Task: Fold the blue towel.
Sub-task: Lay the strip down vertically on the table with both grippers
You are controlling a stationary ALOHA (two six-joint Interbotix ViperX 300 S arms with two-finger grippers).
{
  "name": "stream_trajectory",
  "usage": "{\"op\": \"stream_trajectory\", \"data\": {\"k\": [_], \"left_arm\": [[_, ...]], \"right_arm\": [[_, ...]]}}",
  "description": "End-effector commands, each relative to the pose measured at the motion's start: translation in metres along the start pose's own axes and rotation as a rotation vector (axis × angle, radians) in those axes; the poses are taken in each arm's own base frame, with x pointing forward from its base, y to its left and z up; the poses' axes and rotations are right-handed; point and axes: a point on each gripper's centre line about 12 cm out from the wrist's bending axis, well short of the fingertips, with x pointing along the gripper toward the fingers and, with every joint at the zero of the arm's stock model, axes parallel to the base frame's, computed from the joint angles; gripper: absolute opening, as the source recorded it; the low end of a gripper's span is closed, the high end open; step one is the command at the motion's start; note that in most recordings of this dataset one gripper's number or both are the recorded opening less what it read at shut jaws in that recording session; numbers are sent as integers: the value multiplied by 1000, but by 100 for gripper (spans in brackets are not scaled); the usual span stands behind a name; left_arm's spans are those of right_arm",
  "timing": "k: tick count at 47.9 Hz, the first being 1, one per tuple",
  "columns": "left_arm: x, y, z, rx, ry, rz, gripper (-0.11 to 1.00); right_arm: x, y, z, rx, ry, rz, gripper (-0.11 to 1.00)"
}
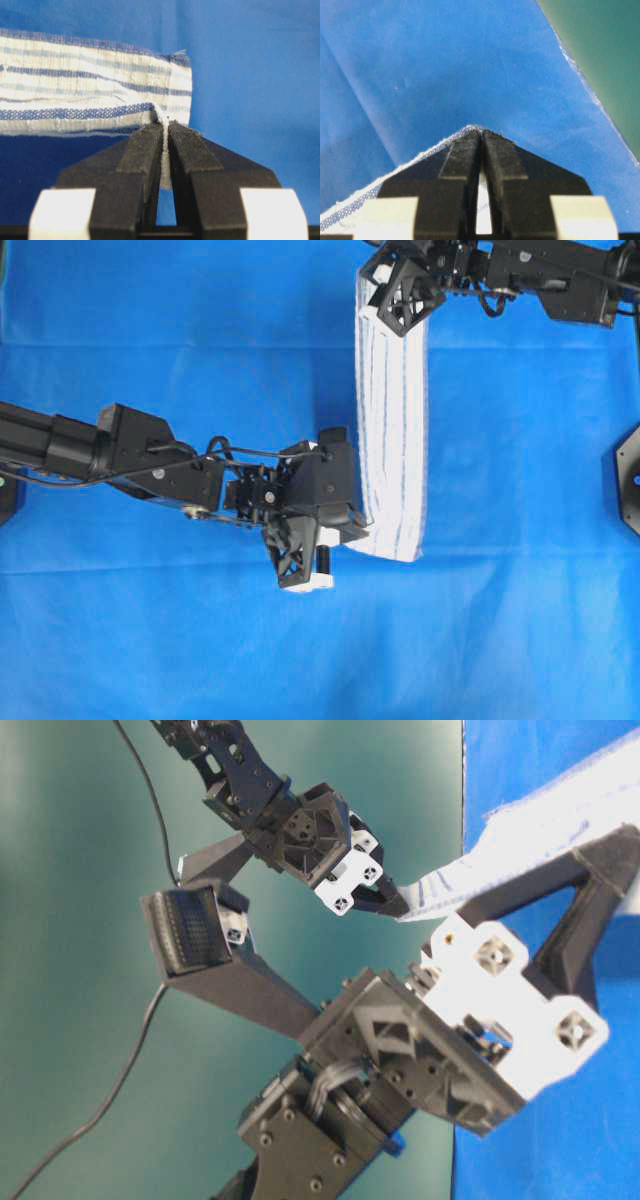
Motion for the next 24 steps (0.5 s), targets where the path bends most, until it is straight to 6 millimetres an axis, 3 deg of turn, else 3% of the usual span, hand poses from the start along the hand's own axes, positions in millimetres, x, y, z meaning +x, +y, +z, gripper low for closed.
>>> {"op": "stream_trajectory", "data": {"k": [1,9,15,17,24], "left_arm": [[-12,-5,16,3,-52,-14,2],[-12,-5,15,3,-51,-13,13],[-13,-7,14,6,-38,-15,37],[-14,-8,14,8,-28,-15,47],[-35,-7,14,22,26,-4,74]], "right_arm": [[-7,0,14,8,-42,3,3],[-6,0,13,8,-40,3,3],[-7,4,13,-10,-44,12,5],[-9,7,13,-18,-43,16,13],[-20,11,17,-24,-57,19,55]]}}
